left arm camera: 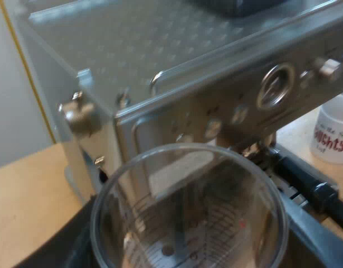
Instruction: Pour the beans into the coffee machine
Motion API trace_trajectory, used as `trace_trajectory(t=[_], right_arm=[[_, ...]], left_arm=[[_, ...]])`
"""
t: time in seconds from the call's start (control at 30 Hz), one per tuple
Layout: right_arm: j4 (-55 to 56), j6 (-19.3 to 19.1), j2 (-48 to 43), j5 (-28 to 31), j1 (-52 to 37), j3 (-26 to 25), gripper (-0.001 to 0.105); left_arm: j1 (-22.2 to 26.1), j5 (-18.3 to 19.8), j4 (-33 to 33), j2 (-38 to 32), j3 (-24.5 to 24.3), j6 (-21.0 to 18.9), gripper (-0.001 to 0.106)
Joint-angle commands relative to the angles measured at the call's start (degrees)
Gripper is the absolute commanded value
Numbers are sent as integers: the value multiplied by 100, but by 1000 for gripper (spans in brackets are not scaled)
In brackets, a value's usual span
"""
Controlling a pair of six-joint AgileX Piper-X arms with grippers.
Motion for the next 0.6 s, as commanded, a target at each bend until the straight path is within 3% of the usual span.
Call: trace_trajectory(t=[0.03, 0.27, 0.4, 0.6], right_arm=[[-35, -92, 262, 393, 255, -69, 79], [-91, -92, 872, 877, 340, -69, 79], [-247, -92, 1070, 1106, 340, -69, 79], [-706, -92, 1436, 1116, 340, -69, 79]], left_arm=[[77, 74, -290, -22, 270, -80, 25], [77, 19, -1145, -22, 1081, -103, 25], [77, -358, -1696, -22, 1529, -340, 25], [77, -816, -2468, -22, 2130, -375, 25]])
